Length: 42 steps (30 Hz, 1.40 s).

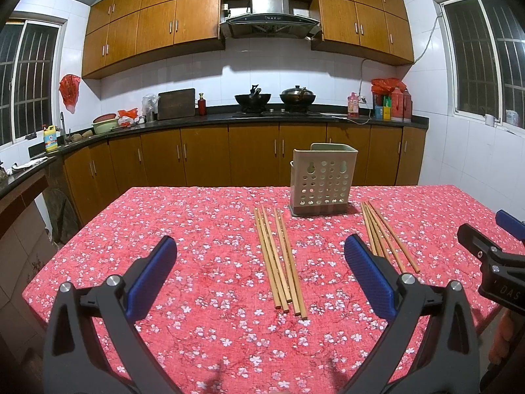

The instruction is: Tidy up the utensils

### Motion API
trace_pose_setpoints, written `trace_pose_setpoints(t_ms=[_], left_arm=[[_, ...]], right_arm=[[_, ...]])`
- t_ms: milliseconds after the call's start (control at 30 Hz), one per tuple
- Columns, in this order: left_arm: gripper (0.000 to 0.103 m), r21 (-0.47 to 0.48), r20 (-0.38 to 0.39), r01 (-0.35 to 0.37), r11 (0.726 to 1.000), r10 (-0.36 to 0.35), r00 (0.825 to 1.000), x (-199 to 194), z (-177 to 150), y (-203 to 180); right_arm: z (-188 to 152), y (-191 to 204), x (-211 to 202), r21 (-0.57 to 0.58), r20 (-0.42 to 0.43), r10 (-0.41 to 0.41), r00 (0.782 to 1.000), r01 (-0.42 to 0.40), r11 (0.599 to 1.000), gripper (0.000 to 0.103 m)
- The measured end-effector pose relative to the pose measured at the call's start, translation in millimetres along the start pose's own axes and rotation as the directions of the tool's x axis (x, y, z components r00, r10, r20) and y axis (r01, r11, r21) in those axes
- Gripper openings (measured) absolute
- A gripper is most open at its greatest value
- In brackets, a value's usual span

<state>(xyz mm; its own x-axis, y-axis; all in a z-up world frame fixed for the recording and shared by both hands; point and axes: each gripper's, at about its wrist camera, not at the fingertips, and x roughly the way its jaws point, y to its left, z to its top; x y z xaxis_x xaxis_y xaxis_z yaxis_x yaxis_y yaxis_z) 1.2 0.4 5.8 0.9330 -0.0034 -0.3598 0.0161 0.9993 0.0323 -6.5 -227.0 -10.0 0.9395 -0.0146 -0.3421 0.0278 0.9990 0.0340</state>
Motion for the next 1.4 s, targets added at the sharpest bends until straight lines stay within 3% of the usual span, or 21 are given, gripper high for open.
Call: trace_pose_setpoints(t_ms=[1400], left_arm=[[0.099, 0.000, -0.005, 0.000, 1.000, 0.000, 1.000, 4.0, 2.6, 0.8]], right_arm=[[0.1, 1.1, -0.3, 0.002, -0.005, 0.000, 1.000, 0.000, 1.000, 0.101]])
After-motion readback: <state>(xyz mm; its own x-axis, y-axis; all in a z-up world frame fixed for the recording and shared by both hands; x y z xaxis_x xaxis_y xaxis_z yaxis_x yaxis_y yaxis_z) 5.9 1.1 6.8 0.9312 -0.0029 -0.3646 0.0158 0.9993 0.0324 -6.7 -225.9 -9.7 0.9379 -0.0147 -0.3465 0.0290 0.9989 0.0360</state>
